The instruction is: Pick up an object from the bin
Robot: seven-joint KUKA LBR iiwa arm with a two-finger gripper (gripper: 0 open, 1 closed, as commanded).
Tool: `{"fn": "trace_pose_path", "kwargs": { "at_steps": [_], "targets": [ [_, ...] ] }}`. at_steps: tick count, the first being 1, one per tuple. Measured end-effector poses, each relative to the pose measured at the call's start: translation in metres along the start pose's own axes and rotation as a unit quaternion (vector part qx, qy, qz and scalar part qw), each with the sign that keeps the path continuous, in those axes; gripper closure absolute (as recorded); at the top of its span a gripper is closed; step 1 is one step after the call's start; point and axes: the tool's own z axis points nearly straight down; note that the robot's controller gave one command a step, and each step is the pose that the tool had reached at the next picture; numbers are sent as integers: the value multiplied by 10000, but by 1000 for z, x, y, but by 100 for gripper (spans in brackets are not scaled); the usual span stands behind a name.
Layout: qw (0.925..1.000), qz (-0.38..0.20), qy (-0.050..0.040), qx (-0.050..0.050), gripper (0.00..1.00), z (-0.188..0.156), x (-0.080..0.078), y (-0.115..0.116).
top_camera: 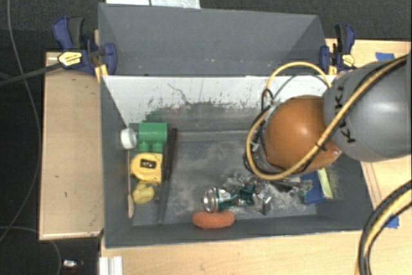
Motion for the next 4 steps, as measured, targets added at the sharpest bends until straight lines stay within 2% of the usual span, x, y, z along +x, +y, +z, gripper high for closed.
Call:
{"fn": "trace_pose_path", "kwargs": {
  "at_steps": [1, 2, 3, 4],
  "targets": [
    [10000, 18, 1, -2, 100, 0, 0, 0],
    [10000, -67, 28, -32, 100, -56, -3, 5],
    [9997, 234, 4, -17, 100, -111, 10, -4],
    [10000, 67, 14, -39, 100, -161, 16, -6]
  ]
}}
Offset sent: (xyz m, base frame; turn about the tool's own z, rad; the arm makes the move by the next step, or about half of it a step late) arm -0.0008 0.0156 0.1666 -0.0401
